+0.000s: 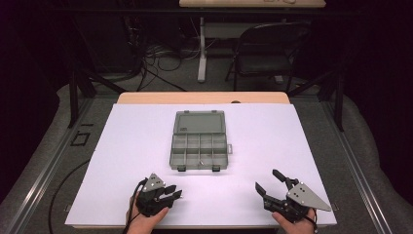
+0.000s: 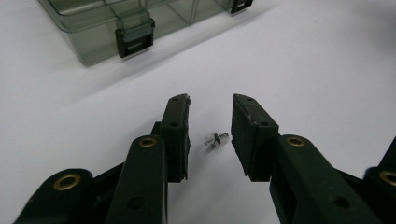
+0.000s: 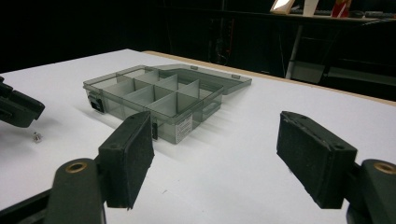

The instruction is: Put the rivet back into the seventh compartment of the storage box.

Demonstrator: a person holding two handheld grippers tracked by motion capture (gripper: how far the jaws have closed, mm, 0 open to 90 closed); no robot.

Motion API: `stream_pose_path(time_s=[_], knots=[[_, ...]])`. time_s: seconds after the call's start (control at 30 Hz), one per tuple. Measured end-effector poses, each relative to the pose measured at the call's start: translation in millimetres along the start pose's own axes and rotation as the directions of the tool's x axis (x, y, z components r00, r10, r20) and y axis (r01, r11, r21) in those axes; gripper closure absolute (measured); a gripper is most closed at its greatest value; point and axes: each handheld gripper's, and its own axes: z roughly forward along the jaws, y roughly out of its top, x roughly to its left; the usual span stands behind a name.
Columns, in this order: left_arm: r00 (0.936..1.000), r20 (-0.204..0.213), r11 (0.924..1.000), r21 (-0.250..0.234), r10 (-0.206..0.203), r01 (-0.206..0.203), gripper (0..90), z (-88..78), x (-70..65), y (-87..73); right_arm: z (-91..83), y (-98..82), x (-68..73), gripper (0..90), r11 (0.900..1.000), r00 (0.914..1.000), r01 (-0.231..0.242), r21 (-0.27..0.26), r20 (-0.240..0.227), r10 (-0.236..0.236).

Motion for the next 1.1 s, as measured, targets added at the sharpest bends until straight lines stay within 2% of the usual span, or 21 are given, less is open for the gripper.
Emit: stream_pose_path(time_s=[0.13,0.33,0.9,1.1], knots=[[0.9999,0.005,0.9999,0.014,0.009,-0.009,67.8,4.0,-1.3,-1.1,-0.3,0.1,-0.2,26.6,1.0,1.0,0.002,0.002,0.0,-0.002],[0.9998,0.02,0.9996,0.027,-0.004,0.004,70.0,8.2,-0.8,-2.4,-0.3,0.2,-0.1,26.7,1.0,1.0,0.003,0.002,-0.002,-0.003],[0.9997,0.021,0.9991,0.042,-0.008,0.007,74.7,12.5,-0.5,-3.4,-0.1,0.2,0.1,26.6,1.0,1.0,0.003,0.0,-0.005,-0.003],[0.9998,0.018,0.9987,0.052,-0.001,0.0,80.5,13.2,0.5,-3.5,-0.4,0.3,-0.2,26.7,1.0,1.0,0.004,0.002,-0.005,-0.004]])
